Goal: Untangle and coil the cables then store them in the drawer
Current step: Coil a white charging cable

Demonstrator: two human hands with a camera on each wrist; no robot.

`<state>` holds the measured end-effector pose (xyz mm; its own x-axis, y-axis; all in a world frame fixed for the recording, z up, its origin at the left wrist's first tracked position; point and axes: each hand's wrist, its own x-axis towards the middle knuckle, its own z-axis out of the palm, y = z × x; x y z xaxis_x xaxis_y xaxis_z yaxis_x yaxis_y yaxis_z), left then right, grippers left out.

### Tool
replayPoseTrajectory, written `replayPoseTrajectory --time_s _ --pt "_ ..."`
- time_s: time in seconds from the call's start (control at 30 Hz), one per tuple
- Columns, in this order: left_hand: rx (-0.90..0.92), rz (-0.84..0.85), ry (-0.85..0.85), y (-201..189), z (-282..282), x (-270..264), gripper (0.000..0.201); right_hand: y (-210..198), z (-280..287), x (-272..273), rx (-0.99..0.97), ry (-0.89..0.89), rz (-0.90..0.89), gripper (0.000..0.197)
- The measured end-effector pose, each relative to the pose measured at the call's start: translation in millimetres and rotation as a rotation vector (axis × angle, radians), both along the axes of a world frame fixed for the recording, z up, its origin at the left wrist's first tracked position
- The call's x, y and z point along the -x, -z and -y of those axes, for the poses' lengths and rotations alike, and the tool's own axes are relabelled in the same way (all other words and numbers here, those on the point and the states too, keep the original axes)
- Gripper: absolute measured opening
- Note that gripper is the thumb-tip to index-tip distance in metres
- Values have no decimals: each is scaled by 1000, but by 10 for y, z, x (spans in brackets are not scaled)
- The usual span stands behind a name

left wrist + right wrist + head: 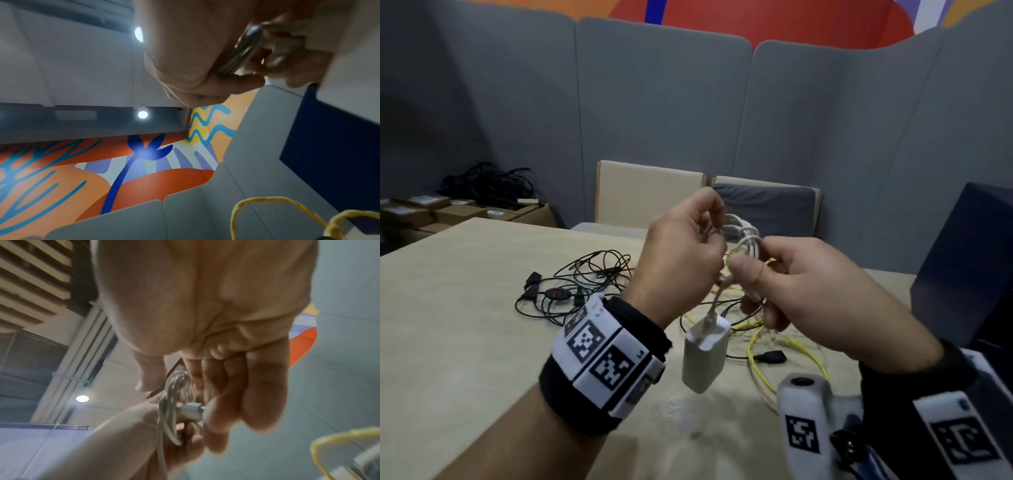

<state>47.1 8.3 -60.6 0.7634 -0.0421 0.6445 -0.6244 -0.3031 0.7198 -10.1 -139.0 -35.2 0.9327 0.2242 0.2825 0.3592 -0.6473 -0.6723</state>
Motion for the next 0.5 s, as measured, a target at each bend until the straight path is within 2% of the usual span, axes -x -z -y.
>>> replayPoseTrajectory --time_s 0.07,0.13,0.3,0.43,0.5 --pt "-68 -28 44 18 -8 103 28 85 14 39 -102 45 -31 31" --pt "-145 -66 81 19 -38 214 22 199 23 109 -188 59 -86 22" --pt "-278 -235 183 73 -147 413 18 416 9 314 -290 70 -238 9" --pt "-298 -358 249 157 -143 611 15 491 13 468 -432 69 -341 11" --pt "-383 -417 274 235 -123 716 34 542 50 541 -437 85 -383 11"
